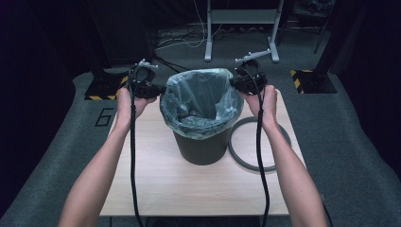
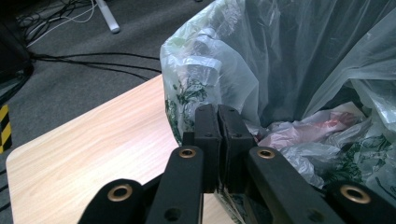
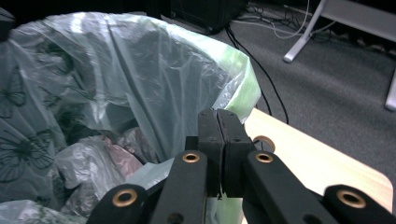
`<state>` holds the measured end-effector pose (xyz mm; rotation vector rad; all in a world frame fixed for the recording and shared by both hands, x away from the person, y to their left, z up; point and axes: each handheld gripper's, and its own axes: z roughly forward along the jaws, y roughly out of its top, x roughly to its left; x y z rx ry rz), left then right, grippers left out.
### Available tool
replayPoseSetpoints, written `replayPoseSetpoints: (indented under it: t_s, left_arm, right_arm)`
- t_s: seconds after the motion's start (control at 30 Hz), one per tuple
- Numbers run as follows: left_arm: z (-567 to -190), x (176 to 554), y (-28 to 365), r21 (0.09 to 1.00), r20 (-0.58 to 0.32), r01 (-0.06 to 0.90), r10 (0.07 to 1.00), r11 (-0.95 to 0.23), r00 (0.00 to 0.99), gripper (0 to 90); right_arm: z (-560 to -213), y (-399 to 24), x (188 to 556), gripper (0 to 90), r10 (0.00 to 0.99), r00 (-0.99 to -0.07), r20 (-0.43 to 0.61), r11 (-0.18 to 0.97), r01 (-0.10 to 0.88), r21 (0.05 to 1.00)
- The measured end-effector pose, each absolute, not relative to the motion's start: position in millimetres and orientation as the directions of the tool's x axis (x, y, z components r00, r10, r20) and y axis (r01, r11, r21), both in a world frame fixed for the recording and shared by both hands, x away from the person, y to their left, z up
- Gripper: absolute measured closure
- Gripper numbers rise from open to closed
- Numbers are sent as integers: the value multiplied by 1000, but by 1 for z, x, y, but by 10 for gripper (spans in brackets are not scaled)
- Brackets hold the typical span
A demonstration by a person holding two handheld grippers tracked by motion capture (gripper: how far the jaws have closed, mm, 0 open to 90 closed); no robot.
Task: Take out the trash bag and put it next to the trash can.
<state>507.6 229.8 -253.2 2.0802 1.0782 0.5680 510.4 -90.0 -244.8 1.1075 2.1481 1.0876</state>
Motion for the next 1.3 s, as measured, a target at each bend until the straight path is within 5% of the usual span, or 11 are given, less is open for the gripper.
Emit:
replayPoseSetpoints:
  t_s: [0.37, 0.63, 0.77, 0.8, 0.9, 1.03, 1.2, 1.3]
  left_arm:
    - [-251, 508, 227, 754, 64, 513, 823, -410, 565, 891]
    - [-257, 520, 220, 724, 118, 532, 838, -440, 533, 529]
    - [-262, 526, 218, 721, 147, 521, 836, -457, 529, 635]
    - [-263, 526, 217, 728, 145, 512, 833, -455, 534, 727]
    - [-262, 524, 213, 725, 182, 496, 827, -479, 532, 757]
    - [-260, 521, 210, 725, 219, 476, 823, -497, 524, 780]
    - [-255, 515, 206, 733, 253, 449, 817, -511, 518, 849]
    - [-252, 513, 204, 720, 274, 444, 807, -533, 523, 879]
  right_arm:
    - [-224, -85, 498, 895, 810, -585, -38, 328, 397, 857]
    - [-213, -85, 492, 895, 800, -600, -30, 314, 374, 873]
    - [-222, -86, 499, 867, 800, -600, -16, 320, 404, 857]
    - [-229, -86, 502, 772, 805, -593, -16, 330, 426, 843]
    - [-235, -88, 503, 713, 815, -579, -18, 334, 444, 832]
    - [-247, -99, 501, 508, 837, -548, 14, 310, 495, 812]
    - [-253, -105, 494, 450, 840, -541, 39, 302, 526, 795]
    - [-258, -107, 491, 564, 834, -550, 48, 321, 554, 768]
